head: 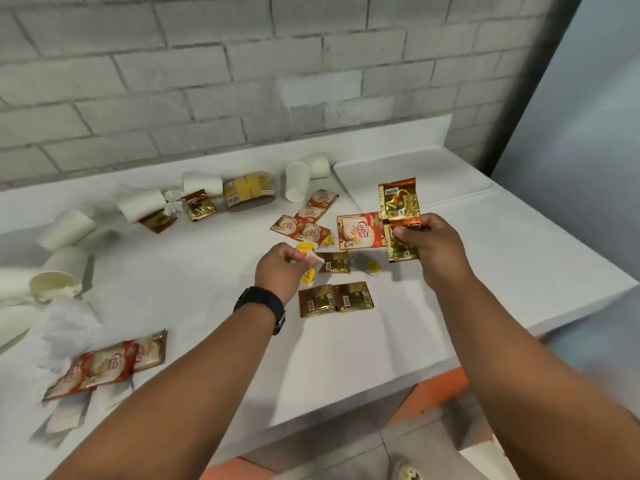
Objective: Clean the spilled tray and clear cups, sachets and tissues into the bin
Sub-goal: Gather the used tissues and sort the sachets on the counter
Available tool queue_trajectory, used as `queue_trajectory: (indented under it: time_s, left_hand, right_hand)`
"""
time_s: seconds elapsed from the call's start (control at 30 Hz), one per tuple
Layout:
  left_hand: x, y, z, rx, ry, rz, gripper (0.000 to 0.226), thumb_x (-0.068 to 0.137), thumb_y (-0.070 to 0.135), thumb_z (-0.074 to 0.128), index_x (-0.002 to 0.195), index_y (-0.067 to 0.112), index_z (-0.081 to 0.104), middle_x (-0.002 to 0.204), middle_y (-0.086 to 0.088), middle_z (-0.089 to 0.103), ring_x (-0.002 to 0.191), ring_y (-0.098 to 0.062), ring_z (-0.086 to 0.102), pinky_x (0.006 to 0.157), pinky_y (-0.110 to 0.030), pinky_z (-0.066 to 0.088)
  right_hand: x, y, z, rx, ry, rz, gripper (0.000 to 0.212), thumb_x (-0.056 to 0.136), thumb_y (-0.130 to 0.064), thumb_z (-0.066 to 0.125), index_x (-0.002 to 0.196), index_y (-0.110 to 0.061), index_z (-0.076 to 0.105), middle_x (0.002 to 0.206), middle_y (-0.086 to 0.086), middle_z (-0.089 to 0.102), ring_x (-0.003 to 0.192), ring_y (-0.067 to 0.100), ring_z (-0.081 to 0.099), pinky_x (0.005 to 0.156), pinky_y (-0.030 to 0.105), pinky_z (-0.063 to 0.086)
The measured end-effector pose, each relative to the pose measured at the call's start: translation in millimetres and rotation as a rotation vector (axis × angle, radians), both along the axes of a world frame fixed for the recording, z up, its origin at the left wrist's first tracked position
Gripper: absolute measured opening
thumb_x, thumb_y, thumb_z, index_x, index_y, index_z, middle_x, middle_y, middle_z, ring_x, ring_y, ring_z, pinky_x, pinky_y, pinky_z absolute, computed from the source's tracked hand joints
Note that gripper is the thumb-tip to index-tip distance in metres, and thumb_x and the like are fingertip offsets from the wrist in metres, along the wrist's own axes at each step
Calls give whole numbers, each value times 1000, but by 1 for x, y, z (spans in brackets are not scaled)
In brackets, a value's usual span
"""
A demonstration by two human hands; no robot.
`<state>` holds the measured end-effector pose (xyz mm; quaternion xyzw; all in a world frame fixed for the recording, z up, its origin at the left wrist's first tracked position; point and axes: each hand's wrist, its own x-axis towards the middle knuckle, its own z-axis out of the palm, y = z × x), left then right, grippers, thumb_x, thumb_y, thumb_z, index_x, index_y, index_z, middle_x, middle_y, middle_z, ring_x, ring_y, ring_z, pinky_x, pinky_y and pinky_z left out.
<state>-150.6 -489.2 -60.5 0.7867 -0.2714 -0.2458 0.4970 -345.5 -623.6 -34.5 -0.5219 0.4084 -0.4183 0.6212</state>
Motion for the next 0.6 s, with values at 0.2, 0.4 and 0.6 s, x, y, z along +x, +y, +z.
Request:
queue_trajectory:
  time_s: [0.2,0.4,0.6]
  left_hand:
    - [-41,-18,3,-68,10,-107,19,78,32,75,81,17,63,92,5,67,90,-13,61,78,-28,47]
    - [-98,-46,0,-78,-9,-260,18,79,30,74,77,17,61,87,3,68,85,-17,64,74,-30,51]
    - [-191,-77,-5,-118,4,-344,16,79,28,73,76,15,63,85,1,68,83,-17,63,73,-32,48]
  right_hand:
    - [-39,7,-10,32,-70,-66,21,79,6,69,82,-12,58,86,11,68,74,24,68,68,33,56]
    - [-107,1,-22,73,-84,-131,19,78,3,71,85,-12,60,94,14,69,87,31,68,81,44,54]
    - [-210,-6,-39,134,-89,-221,20,79,6,68,82,-11,58,85,11,69,77,27,68,72,38,56]
